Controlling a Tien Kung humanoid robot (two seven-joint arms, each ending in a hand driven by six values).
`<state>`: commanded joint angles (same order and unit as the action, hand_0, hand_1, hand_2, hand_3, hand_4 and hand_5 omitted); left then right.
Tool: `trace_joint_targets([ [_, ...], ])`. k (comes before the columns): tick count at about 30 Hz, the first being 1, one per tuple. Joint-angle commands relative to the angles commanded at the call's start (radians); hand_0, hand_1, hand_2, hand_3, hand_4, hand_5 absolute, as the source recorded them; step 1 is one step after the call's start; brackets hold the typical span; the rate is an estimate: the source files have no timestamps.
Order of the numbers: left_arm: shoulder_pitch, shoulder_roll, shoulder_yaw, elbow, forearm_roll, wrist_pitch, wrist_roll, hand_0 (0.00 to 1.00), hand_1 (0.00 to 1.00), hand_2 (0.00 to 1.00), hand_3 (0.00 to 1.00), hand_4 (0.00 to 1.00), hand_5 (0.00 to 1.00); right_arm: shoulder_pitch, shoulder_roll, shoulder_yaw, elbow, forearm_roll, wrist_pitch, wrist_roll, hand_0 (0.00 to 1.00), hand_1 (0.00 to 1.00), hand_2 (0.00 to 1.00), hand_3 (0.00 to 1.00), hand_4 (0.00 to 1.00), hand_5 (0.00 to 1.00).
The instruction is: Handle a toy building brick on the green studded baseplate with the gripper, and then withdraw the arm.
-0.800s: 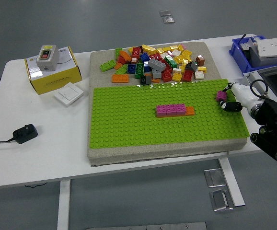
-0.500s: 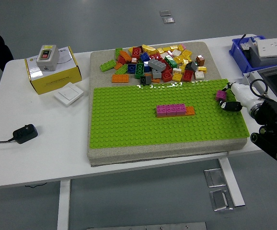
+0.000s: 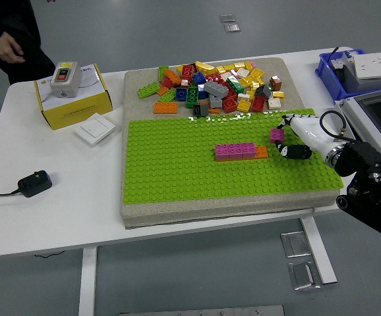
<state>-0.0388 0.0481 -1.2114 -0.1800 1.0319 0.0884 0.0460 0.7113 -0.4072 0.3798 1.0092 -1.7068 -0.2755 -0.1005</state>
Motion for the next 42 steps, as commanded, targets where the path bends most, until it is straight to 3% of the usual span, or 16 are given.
trace_joint_targets([
  [9, 0.001, 0.001, -0.002, 0.0, 0.0, 0.0, 0.001, 0.667, 0.665, 0.662, 0.661, 0.35, 0.66, 0.0, 0.008, -0.015, 0.013, -0.009, -0.004, 0.003, 0.905, 0.906, 0.93, 0.653, 0.499, 0.401],
  [42, -0.001, 0.005, 0.009, 0.0, -0.005, 0.0, 0.0, 0.667, 0.665, 0.663, 0.659, 0.349, 0.658, -0.001, 0.042, -0.036, -0.036, 0.001, -0.015, 0.023, 0.899, 0.902, 0.924, 0.646, 0.487, 0.398],
])
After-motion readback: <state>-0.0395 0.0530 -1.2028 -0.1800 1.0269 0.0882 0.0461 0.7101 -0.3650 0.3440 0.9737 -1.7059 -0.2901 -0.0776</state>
